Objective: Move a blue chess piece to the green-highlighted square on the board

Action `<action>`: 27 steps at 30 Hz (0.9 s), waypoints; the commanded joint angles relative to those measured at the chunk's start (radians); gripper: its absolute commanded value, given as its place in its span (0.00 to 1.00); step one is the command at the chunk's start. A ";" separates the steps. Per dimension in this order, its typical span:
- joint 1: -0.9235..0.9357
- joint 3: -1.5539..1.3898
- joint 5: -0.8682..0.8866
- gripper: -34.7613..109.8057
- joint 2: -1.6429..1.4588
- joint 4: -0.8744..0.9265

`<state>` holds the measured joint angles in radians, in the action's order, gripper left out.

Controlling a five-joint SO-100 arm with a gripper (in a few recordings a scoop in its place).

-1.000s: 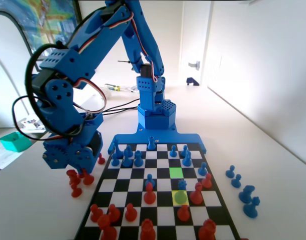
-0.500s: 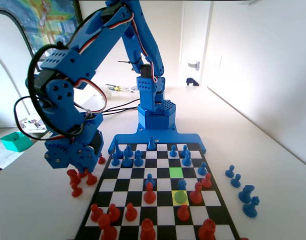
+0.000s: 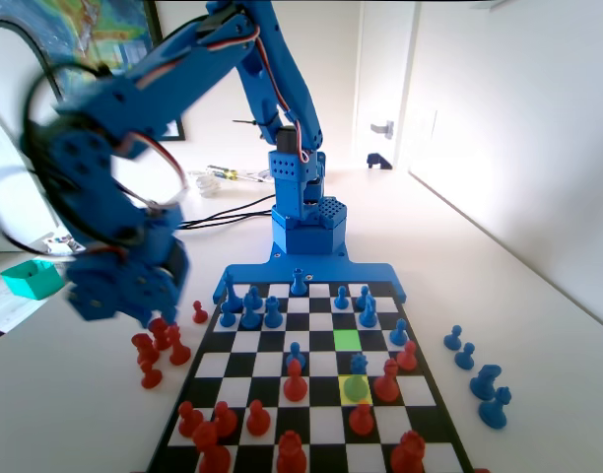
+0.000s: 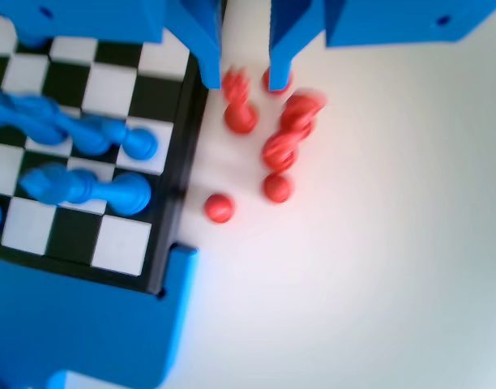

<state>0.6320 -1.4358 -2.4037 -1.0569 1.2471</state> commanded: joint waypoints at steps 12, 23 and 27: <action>-0.210 0.227 0.124 0.33 -0.270 0.364; -0.525 0.155 0.540 0.33 -0.379 0.321; -0.606 0.121 0.638 0.32 -0.371 0.270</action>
<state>0.0874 -1.2977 -1.8362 -1.3361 1.5370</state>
